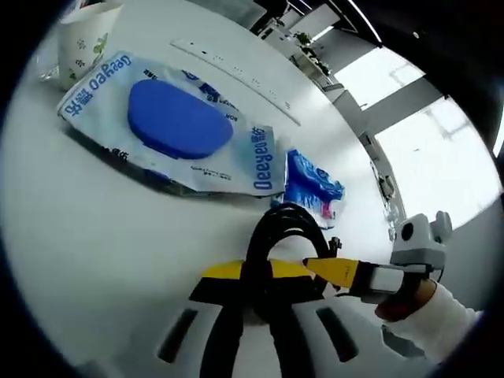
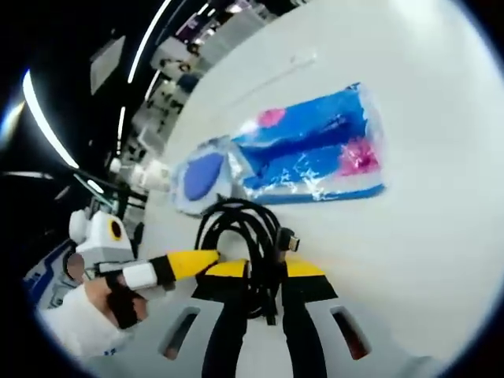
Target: Arrange the tabletop items into an orderly group along one side of the table until the central work area is clear of visible clutter.
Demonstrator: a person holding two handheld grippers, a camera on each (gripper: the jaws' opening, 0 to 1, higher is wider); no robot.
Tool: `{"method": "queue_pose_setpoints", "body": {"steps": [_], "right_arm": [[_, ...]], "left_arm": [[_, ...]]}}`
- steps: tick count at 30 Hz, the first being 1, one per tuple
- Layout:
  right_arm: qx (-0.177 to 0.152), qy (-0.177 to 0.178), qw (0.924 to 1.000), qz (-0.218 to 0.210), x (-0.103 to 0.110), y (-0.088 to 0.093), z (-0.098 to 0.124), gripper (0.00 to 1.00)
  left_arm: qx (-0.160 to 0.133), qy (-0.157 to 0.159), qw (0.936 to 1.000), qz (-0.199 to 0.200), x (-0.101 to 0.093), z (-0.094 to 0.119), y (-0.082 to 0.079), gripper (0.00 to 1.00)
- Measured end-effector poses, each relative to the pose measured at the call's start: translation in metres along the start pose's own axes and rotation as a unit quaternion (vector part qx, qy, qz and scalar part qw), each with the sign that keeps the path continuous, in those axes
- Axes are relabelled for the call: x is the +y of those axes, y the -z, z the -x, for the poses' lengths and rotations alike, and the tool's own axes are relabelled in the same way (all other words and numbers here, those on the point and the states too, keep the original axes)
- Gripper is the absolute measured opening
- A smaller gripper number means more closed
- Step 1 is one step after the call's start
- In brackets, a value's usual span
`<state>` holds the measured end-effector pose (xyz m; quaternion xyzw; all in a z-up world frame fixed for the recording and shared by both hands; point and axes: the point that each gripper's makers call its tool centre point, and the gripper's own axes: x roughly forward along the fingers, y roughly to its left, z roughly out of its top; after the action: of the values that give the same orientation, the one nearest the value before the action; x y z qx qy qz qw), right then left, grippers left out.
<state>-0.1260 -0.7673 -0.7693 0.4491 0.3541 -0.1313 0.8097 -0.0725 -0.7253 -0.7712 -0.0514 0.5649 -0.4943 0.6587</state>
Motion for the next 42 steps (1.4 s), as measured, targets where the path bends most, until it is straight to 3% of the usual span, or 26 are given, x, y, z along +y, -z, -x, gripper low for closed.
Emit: {"method": "queue_pose_setpoints", "body": {"steps": [8,17,24,33,40,42], "right_arm": [[0.0,0.003,0.9999,0.01,-0.002,0.0,0.001,0.13],[0.003,0.014,0.9996,0.023,-0.008,0.004,0.008,0.16],[-0.004,0.026,0.9986,0.045,-0.008,0.007,0.017,0.23],[-0.045,0.021,0.9956,0.079,-0.005,0.008,0.04,0.31],[-0.084,0.024,0.9898,0.112,-0.007,0.014,0.069,0.36],[-0.096,0.029,0.9873,0.123,-0.008,0.016,0.079,0.39]], "left_arm": [[-0.01,-0.004,0.9998,0.014,0.003,0.001,-0.006,0.09],[-0.016,-0.005,0.9999,0.003,0.003,0.006,-0.01,0.09],[-0.025,-0.002,0.9995,-0.018,0.004,0.016,-0.012,0.1],[-0.056,-0.007,0.9962,-0.066,0.015,0.048,-0.016,0.3],[-0.105,0.011,0.9889,-0.105,0.022,0.092,-0.026,0.48],[-0.106,0.006,0.9868,-0.122,0.027,0.103,-0.027,0.52]]}}
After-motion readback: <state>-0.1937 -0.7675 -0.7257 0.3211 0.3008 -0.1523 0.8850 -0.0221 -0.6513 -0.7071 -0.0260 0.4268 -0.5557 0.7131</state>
